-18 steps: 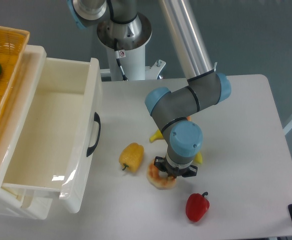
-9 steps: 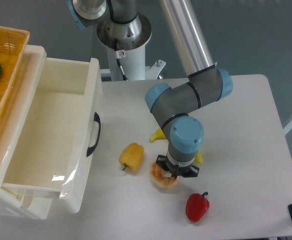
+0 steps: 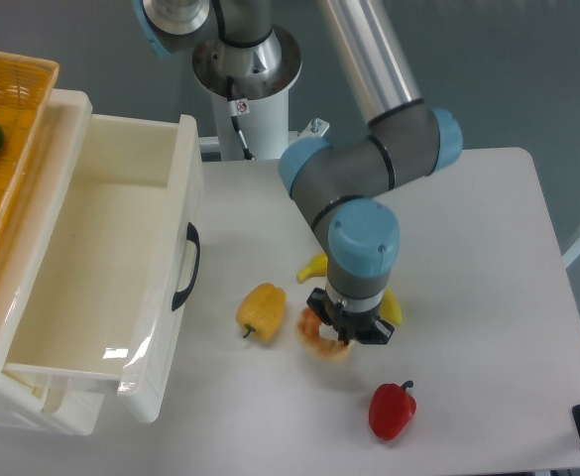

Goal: Pick up the donuts
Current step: 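Lift the held donut up off the table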

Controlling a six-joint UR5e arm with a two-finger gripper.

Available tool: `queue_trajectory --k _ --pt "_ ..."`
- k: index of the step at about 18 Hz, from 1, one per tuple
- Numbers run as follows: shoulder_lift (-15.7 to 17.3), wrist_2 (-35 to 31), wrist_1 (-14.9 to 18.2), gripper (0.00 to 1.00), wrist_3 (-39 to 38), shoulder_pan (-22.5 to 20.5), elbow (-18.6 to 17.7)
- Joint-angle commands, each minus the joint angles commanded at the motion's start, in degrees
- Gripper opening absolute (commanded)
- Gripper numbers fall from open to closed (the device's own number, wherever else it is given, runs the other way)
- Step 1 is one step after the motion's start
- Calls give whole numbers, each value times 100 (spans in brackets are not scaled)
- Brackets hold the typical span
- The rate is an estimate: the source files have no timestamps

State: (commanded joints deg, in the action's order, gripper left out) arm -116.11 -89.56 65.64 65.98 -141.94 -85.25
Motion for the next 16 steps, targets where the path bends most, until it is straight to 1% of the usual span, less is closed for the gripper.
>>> queue_trajectory --k 2,3,7,9,12,16 --pt "211 9 220 12 300 -9 9" --pt "281 26 334 12 319 -17 9" --pt "563 26 589 11 555 17 9" --pt "721 35 800 11 670 26 9" --pt "792 306 862 11 671 44 9" --pt "836 334 898 11 671 26 0"
